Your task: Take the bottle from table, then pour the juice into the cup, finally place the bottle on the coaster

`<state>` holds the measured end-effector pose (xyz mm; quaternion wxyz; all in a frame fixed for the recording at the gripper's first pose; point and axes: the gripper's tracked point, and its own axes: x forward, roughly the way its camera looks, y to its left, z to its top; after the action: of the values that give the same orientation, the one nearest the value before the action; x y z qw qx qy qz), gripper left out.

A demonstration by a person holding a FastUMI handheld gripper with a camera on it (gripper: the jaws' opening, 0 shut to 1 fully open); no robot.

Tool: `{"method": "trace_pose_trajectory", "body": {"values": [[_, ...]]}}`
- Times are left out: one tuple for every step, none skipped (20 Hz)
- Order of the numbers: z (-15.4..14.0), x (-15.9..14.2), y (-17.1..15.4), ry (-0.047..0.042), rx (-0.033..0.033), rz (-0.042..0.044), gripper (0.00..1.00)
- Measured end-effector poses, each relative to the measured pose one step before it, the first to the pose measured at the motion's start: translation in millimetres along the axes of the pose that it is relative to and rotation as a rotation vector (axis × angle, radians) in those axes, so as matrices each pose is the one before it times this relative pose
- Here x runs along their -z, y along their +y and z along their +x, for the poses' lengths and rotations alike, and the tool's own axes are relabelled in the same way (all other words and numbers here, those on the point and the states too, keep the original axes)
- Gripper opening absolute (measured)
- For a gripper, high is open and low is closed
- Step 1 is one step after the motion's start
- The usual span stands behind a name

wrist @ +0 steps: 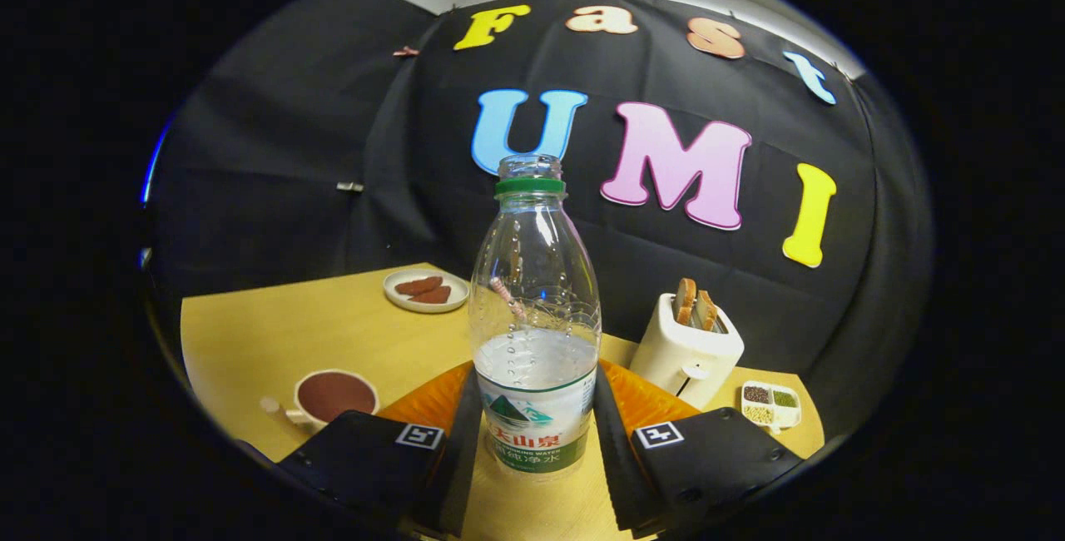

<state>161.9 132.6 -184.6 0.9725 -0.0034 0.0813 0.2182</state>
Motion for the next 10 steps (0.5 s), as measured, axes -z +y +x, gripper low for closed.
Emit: {"method": "trace_pose_trajectory", "body": {"values": [[6.86,0.41,-6.25,-0.01358,0.00604,0.01546,0.68],[7.23,2.16,-3.14,-0.00922,0.00085,0.01749,0.68],[6.78,3.85,-2.54,-0.00299,-0.00449,0.02662,0.68],[6.62,4.85,0.24,0.00038,-0.01356,0.04052,0.68],[5.30,3.54,3.24,-0.00077,-0.02211,0.04820,0.68],[5.40,4.09,1.45,-0.00094,-0.01273,0.03927,0.68],[5.33,2.54,-2.63,0.00111,0.00022,0.02160,0.68],[4.85,4.00,-3.03,0.00011,0.00472,0.00578,0.68],[2.29,4.20,-1.57,0.00090,0.00047,-0.00021,0.68],[2.90,3.13,-1.36,0.00333,0.00146,-0.00286,0.68]]}}
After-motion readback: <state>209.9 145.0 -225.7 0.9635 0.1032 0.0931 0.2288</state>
